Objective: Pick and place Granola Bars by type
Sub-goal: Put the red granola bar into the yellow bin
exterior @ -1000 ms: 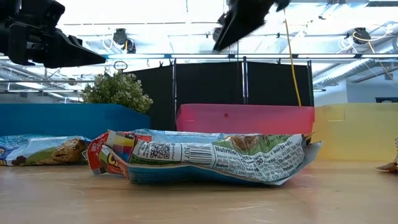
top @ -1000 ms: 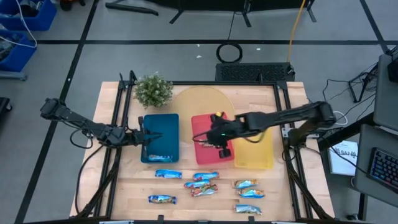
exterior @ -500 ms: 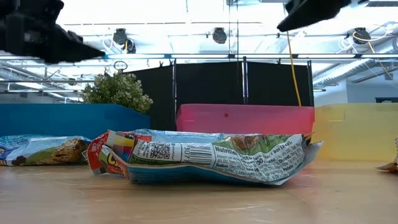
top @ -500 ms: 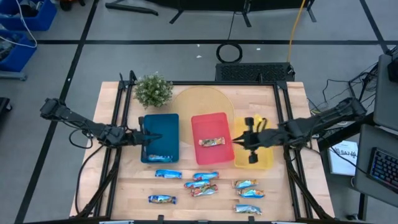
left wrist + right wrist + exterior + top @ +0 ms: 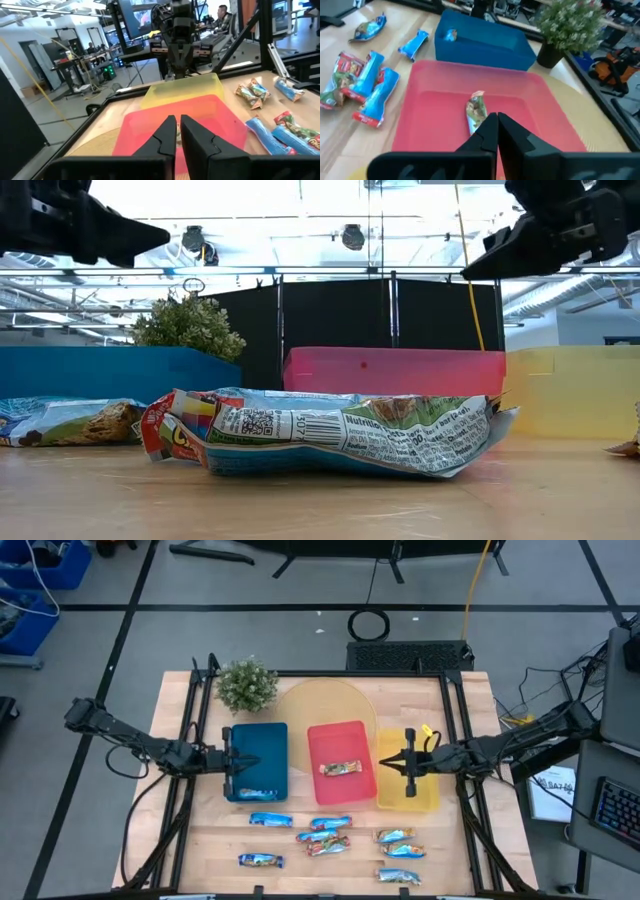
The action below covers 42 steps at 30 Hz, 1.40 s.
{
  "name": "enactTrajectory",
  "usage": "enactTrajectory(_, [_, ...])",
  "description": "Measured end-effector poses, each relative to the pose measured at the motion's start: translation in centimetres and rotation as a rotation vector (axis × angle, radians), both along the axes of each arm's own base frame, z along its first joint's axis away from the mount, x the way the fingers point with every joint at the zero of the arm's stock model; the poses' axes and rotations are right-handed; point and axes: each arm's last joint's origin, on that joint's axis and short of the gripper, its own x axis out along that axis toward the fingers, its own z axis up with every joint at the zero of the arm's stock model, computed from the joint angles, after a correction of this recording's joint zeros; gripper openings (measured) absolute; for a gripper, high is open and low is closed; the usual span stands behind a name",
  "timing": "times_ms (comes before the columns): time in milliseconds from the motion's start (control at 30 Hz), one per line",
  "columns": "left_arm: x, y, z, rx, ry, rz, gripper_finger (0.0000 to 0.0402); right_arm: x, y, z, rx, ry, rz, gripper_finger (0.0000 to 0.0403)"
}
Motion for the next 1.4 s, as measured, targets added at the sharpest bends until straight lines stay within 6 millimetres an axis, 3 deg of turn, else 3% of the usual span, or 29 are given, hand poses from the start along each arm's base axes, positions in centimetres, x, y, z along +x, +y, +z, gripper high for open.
enactTrajectory(133, [0.0, 0.0, -0.1, -0.014, 0.007, 0.001, 0.0020, 1.3, 0.9, 0.9, 0.032, 0.030, 0.013, 0.0001])
enactTrajectory(267, [0.0, 0.0, -0.3, -0.049, 0.023, 0.009, 0.0005, 4.2, 3.2, 1.8, 0.022, 0.177, 0.029, 0.0000])
enactTrajectory(533, [0.0, 0.1, -0.7, -0.059, 0.063, 0.025, 0.0035, 11.3, 11.4, 1.9, -0.144, 0.432, 0.090, 0.0000])
enactTrajectory(700, [0.0, 0.1, -1.1, -0.066, 0.099, 0.028, 0.0045, 13.7, 16.5, 0.7, -0.165, 0.537, 0.183, 0.0016])
enactTrajectory(867, [0.0, 0.1, -1.1, -0.067, 0.103, 0.028, 0.0046, 15.1, 19.6, -0.2, -0.174, 0.520, 0.194, 0.0101])
enactTrajectory(1133, [-0.1, 0.1, -1.4, -0.075, 0.133, 0.030, 0.0046, 15.3, 20.9, -1.1, -0.103, 0.484, 0.150, 0.0234])
enactTrajectory(1233, [-0.1, 0.1, -1.6, -0.067, 0.145, 0.031, 0.0047, 15.0, 21.7, -2.2, -0.123, 0.501, 0.163, 0.0252])
enactTrajectory(1400, [-0.1, 0.1, -1.6, -0.066, 0.149, 0.031, 0.0047, 14.9, 22.4, -4.2, -0.170, 0.526, 0.148, 0.0245])
